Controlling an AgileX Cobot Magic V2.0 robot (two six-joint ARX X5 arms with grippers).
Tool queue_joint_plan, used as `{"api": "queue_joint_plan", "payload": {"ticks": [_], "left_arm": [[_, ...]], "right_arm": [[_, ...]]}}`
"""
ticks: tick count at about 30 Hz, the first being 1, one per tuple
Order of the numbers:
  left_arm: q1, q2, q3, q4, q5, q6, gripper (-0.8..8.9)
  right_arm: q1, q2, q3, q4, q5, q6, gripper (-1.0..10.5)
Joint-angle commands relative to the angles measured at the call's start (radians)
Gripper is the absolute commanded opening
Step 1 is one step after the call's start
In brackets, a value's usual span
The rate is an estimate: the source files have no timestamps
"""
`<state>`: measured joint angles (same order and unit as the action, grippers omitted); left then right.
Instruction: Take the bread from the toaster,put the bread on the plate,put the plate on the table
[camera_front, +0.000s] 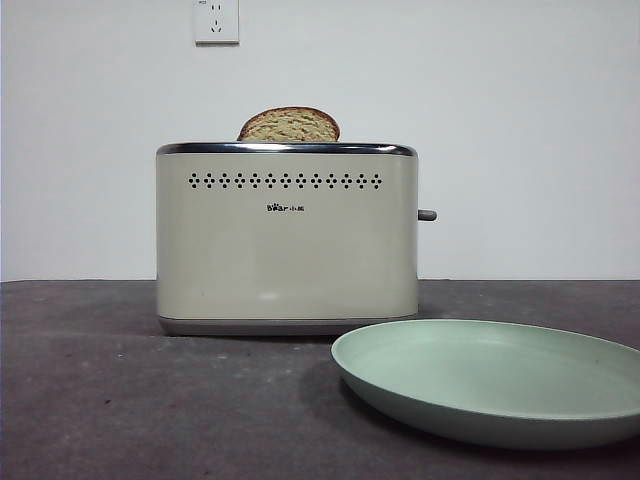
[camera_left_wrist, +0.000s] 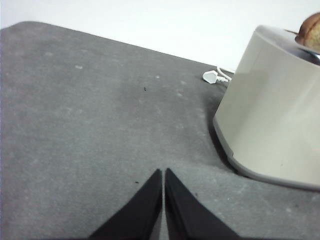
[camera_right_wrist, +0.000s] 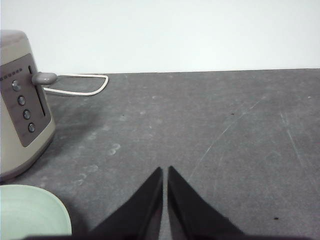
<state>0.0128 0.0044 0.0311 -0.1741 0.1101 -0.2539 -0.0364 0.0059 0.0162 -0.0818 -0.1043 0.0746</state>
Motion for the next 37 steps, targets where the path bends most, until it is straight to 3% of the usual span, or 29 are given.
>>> {"api": "queue_joint_plan", "payload": {"ticks": [1, 13, 17, 23, 28, 37], "left_arm": [[0.002, -0.001, -0.021, -0.007, 0.002, -0.055, 0.08], [0.002, 0.001, 0.023, -0.020, 0.085, -0.157, 0.07], [0.002, 0.011, 0.084, -0.045, 0.120, -0.159, 0.07], [0.002, 0.098, 0.207, -0.095, 0.161, -0.155, 0.07], [0.002, 0.223, 0.331, -0.140, 0.262, -0.113, 0.07], [0.000, 0.447, 0.604, -0.344, 0.458, 0.080, 0.07]], "right_arm": [[-0.001, -0.002, -0.003, 0.007, 0.000, 0.003, 0.0], [0.000, -0.002, 0.031, 0.011, -0.045, 0.204, 0.0], [0.000, 0.000, 0.090, -0.037, -0.047, 0.233, 0.0], [0.003, 0.074, 0.233, -0.148, -0.064, 0.232, 0.0], [0.003, 0.186, 0.375, -0.222, -0.144, 0.214, 0.0], [0.036, 0.435, 0.650, -0.521, -0.323, 0.044, 0.0]]}}
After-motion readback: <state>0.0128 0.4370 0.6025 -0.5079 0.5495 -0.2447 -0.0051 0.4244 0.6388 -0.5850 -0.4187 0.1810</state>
